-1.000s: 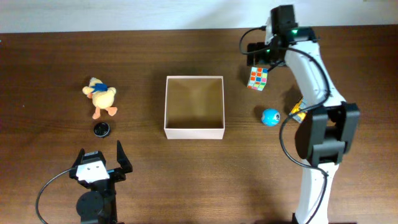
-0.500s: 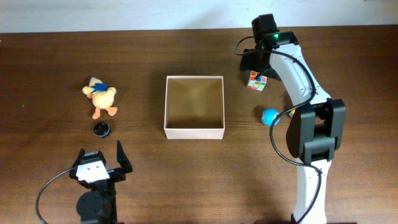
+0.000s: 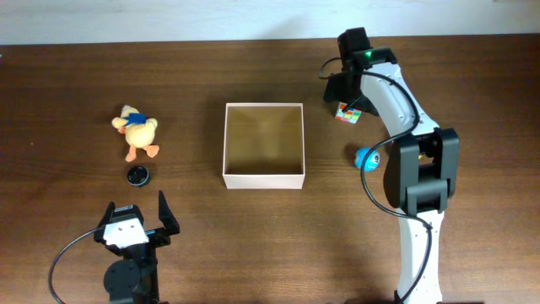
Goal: Pack container
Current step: 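Lower the right gripper onto the Rubik's cube and grasp it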
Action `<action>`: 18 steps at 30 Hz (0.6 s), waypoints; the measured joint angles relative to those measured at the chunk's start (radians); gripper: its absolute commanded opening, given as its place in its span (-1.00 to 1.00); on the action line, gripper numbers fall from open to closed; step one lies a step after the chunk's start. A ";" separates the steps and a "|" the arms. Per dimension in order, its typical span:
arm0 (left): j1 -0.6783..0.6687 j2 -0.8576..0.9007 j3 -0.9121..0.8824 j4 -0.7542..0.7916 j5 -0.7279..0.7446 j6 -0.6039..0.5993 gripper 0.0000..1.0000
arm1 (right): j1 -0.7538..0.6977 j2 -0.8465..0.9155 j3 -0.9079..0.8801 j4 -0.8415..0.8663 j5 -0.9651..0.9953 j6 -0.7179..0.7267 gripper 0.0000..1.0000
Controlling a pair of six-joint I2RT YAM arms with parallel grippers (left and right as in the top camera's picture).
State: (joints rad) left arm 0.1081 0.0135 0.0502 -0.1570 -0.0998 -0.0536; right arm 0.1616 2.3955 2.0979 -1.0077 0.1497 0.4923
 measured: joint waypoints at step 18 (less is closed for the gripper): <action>0.000 0.000 0.000 0.000 0.000 0.000 0.98 | 0.000 0.002 -0.005 0.018 -0.028 -0.076 0.25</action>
State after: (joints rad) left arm 0.1081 0.0135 0.0502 -0.1574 -0.0998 -0.0540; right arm 0.1616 2.3970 2.0933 -0.9894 0.1219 0.4160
